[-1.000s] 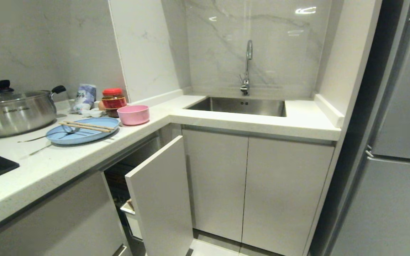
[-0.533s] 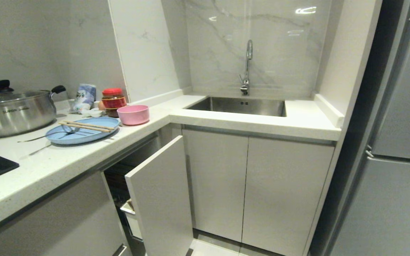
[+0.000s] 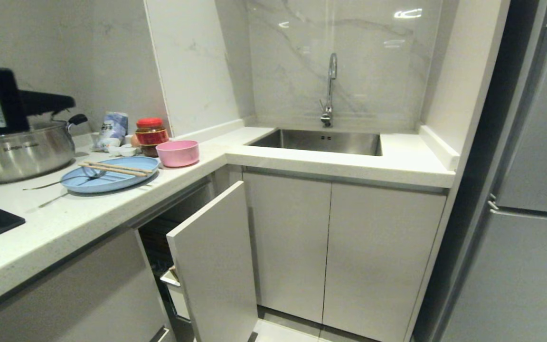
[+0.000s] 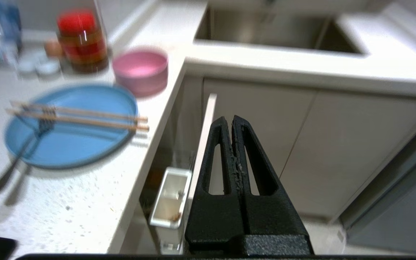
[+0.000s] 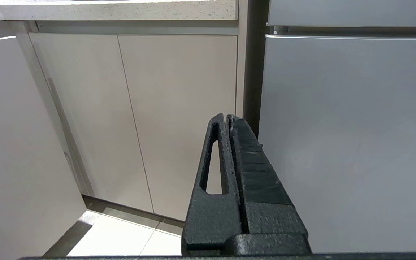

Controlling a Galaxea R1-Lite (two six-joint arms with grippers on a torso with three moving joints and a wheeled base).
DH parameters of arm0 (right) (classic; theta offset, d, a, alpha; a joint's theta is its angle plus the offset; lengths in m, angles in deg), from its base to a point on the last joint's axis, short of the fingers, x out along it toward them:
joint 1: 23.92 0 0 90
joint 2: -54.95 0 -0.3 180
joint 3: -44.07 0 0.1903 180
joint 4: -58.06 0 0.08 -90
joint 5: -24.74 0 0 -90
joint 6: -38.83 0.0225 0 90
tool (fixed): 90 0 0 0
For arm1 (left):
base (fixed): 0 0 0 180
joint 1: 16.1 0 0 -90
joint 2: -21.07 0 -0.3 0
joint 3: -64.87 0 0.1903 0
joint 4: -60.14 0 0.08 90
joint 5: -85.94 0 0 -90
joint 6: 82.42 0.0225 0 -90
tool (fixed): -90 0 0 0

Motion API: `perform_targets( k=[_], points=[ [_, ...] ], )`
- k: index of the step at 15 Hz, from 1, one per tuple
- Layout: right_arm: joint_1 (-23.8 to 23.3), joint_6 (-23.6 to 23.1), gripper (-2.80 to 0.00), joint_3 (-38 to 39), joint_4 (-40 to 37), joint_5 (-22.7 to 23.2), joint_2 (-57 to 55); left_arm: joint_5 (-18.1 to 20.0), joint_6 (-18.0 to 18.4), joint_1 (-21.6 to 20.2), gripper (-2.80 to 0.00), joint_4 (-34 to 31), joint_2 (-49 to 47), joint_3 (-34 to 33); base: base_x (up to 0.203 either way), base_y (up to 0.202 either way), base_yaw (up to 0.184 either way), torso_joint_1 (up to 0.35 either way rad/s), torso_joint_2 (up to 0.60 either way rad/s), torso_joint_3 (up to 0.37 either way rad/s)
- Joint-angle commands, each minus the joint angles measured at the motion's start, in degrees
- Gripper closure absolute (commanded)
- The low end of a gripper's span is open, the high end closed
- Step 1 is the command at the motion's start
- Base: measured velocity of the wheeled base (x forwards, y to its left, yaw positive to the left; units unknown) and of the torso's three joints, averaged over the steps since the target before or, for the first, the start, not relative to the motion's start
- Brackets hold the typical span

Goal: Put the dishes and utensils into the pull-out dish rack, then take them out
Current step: Open the cupboard

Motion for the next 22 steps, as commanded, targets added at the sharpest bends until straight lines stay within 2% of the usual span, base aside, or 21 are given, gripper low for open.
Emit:
perform_targets(
  k=[1,9,11,12,15,22],
  points=[
    [0.0,0.0,0.0,1.5,0.1,0.0,0.0,-2.3,-1.0,0.9,0.0,0.0,-8.6,0.1,0.0,0.0,0.0,0.0,0.0,0.0],
    [0.0,0.0,0.0,1.5,0.1,0.0,0.0,-12.3,-8.0,2.3,0.0,-2.0,-26.2,4.9,0.0,0.0,0.0,0.0,0.0,0.0],
    [0.0,0.0,0.0,1.5,0.1,0.0,0.0,-17.7,-9.4,2.3,0.0,-1.6,-29.9,6.2,0.0,0.0,0.0,0.0,0.0,0.0],
    [0.0,0.0,0.0,1.5,0.1,0.0,0.0,-18.9,-10.4,2.5,0.0,-1.6,-31.3,6.8,0.0,0.0,0.0,0.0,0.0,0.0],
    [0.0,0.0,0.0,1.5,0.1,0.0,0.0,-21.1,-11.7,3.1,0.0,-1.5,-35.0,8.0,0.0,0.0,0.0,0.0,0.0,0.0],
    [0.0,0.0,0.0,1.5,0.0,0.0,0.0,-21.5,-13.6,3.1,0.0,-1.7,-40.9,9.7,0.0,0.0,0.0,0.0,0.0,0.0]
  ],
)
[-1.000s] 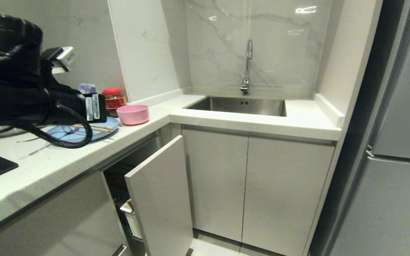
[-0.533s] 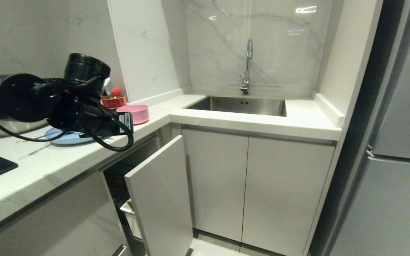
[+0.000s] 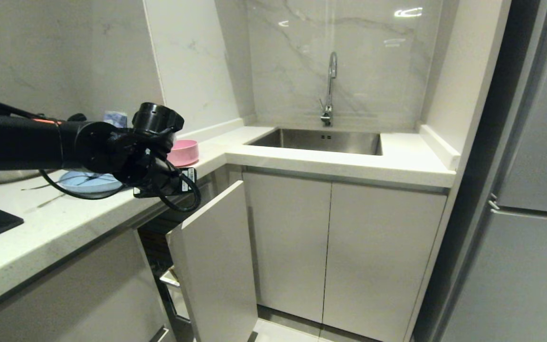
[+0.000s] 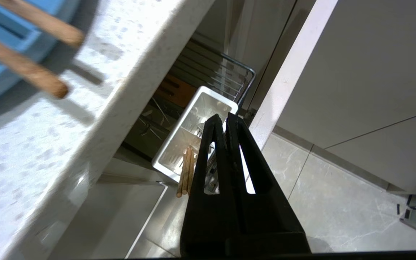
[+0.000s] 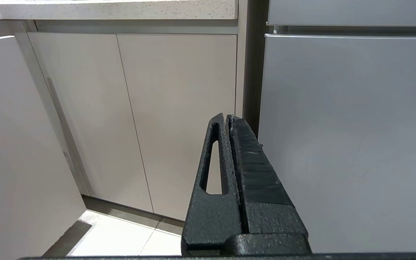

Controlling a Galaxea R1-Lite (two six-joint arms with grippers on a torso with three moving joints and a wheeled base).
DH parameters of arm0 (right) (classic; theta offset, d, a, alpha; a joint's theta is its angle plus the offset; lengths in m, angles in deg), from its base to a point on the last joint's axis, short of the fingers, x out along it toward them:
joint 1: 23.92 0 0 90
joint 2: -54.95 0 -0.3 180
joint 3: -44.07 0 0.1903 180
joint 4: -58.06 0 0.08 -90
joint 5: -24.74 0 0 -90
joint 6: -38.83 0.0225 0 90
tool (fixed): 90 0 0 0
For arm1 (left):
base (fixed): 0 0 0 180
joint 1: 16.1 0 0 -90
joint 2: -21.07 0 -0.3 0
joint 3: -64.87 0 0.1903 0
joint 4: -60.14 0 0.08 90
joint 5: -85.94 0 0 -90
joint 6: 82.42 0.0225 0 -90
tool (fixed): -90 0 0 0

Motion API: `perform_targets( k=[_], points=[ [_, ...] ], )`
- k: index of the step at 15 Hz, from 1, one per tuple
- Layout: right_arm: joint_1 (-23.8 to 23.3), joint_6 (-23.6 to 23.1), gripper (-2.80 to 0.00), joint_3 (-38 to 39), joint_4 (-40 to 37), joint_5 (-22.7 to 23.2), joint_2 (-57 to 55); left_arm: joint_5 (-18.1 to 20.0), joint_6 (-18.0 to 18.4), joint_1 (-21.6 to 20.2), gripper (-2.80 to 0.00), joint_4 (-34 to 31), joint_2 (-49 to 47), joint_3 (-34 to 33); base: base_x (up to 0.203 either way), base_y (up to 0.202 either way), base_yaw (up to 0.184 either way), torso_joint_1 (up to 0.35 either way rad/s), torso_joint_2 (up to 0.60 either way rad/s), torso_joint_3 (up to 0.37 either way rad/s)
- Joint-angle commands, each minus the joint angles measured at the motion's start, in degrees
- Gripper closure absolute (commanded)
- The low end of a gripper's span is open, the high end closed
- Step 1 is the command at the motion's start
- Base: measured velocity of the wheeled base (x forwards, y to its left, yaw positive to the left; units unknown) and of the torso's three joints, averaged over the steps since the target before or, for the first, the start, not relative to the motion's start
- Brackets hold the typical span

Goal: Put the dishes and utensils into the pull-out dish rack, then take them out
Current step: Open the cupboard

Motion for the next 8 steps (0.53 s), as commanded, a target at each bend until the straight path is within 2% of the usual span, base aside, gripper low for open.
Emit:
perform_targets(
  k=[1,8],
  points=[
    [0.0,0.0,0.0,1.5,0.1,0.0,0.0,-0.2,-0.2,-0.1,0.0,-0.1,-2.5,0.3,0.0,0.0,0.0,0.0,0.0,0.0],
    [0.0,0.0,0.0,1.5,0.0,0.0,0.0,-1.0,-0.3,0.0,0.0,-0.2,-7.9,1.2,0.0,0.0,0.0,0.0,0.0,0.0]
  ],
)
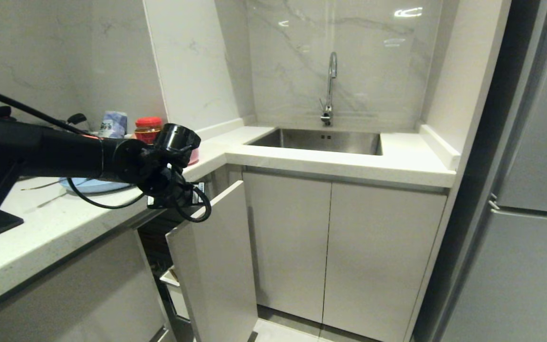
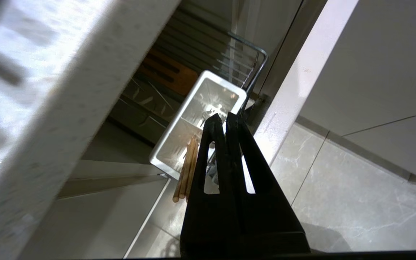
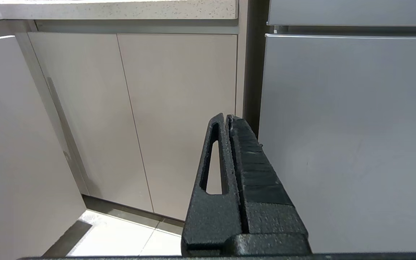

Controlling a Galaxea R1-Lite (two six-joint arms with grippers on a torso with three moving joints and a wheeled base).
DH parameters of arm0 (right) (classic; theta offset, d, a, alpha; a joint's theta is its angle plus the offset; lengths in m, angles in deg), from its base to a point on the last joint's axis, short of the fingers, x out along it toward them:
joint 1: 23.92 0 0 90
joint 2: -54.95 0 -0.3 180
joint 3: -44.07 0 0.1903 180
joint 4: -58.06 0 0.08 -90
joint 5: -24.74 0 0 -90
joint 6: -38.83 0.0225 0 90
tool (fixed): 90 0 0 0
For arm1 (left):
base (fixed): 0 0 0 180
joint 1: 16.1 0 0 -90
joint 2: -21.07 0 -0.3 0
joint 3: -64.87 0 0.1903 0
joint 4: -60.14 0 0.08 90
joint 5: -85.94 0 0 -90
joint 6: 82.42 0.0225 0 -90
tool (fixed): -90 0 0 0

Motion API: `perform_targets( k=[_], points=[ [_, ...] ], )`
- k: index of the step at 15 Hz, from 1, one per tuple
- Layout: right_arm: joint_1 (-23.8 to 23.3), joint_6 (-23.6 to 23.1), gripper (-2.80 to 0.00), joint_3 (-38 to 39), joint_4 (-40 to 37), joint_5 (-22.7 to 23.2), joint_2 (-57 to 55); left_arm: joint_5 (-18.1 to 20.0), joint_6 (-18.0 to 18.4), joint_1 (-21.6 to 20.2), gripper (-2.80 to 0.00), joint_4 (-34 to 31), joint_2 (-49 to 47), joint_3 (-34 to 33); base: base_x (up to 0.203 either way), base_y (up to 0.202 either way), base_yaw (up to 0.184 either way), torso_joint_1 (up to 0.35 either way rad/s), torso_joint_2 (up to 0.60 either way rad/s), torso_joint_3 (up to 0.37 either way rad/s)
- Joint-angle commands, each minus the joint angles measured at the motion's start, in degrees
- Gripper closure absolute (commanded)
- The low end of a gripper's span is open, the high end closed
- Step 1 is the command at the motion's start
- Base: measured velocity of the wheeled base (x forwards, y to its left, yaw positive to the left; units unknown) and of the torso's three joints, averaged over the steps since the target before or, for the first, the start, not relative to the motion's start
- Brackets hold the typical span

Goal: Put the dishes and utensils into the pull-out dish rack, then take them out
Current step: Open the cupboard

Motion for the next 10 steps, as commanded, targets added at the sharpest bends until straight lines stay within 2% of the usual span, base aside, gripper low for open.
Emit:
perform_targets(
  k=[1,10],
  points=[
    [0.0,0.0,0.0,1.5,0.1,0.0,0.0,-0.1,-0.1,0.1,0.0,-0.3,-2.0,0.3,0.0,0.0,0.0,0.0,0.0,0.0],
    [0.0,0.0,0.0,1.5,0.1,0.0,0.0,0.7,0.0,2.1,0.0,-0.7,-2.0,-0.3,0.0,0.0,0.0,0.0,0.0,0.0]
  ],
)
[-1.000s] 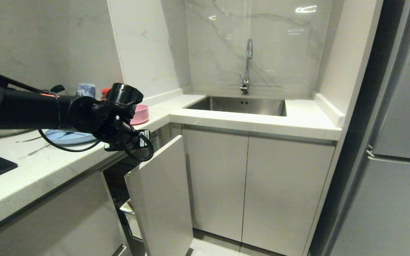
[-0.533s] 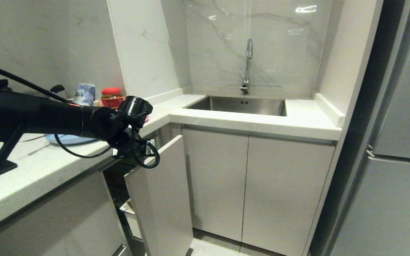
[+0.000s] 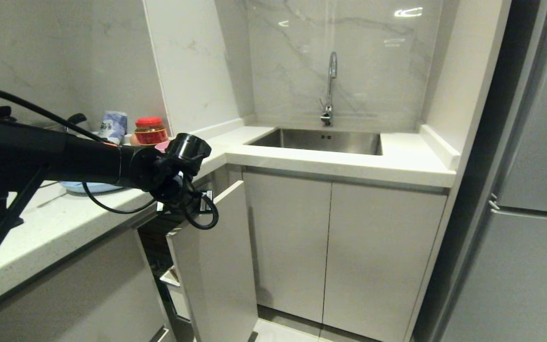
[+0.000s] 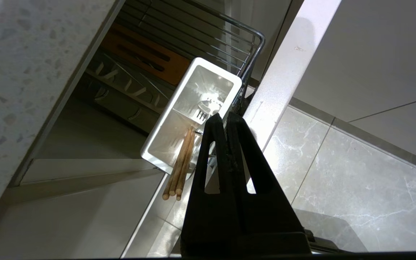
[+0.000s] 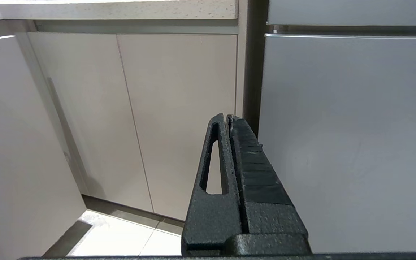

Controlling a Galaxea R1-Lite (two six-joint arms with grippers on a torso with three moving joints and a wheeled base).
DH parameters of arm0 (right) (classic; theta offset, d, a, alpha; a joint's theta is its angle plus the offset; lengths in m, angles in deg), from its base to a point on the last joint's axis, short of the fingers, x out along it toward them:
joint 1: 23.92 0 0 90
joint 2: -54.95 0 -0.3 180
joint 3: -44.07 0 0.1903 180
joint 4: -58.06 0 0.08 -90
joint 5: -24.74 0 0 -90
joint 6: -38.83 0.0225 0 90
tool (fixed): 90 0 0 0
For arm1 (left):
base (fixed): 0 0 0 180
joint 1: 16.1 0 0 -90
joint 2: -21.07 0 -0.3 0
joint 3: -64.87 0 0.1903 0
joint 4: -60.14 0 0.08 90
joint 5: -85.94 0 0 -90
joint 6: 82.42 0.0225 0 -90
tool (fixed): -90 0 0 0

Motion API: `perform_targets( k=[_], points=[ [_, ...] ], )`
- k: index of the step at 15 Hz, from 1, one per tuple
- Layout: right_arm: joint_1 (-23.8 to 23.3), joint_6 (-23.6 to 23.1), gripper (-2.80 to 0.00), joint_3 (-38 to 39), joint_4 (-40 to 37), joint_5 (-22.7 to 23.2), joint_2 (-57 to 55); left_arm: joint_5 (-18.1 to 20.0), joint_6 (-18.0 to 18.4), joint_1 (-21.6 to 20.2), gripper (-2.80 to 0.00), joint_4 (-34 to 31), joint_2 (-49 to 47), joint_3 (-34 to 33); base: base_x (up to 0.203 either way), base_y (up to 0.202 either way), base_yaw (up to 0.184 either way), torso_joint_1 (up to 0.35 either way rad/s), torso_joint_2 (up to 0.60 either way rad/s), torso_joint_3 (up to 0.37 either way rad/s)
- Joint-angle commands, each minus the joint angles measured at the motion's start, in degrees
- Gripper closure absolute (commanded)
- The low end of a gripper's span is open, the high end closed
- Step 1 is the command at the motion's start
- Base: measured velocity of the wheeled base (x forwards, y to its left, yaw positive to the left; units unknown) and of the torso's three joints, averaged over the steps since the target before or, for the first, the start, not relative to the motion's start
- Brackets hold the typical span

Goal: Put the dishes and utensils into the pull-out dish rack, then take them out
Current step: Open the cupboard

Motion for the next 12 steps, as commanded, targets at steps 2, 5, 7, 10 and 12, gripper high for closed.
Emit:
perform_targets(
  k=[2,5,7,10,12],
  points=[
    [0.0,0.0,0.0,1.5,0.0,0.0,0.0,1.7,-0.1,0.6,0.0,-0.8,0.2,-0.2,0.0,0.0,0.0,0.0,0.0,0.0],
    [0.0,0.0,0.0,1.5,0.1,0.0,0.0,4.1,-0.2,1.1,0.0,-3.1,0.3,-0.1,0.0,0.0,0.0,0.0,0.0,0.0],
    [0.0,0.0,0.0,1.5,0.1,0.0,0.0,4.8,-0.2,1.9,0.0,-3.2,0.4,-0.3,0.0,0.0,0.0,0.0,0.0,0.0],
    [0.0,0.0,0.0,1.5,0.0,0.0,0.0,5.0,-0.3,3.1,0.0,-3.2,0.4,-1.2,0.0,0.0,0.0,0.0,0.0,0.0],
    [0.0,0.0,0.0,1.5,0.1,0.0,0.0,6.0,-0.3,3.6,0.0,-3.2,1.1,-1.7,0.0,0.0,0.0,0.0,0.0,0.0]
  ],
)
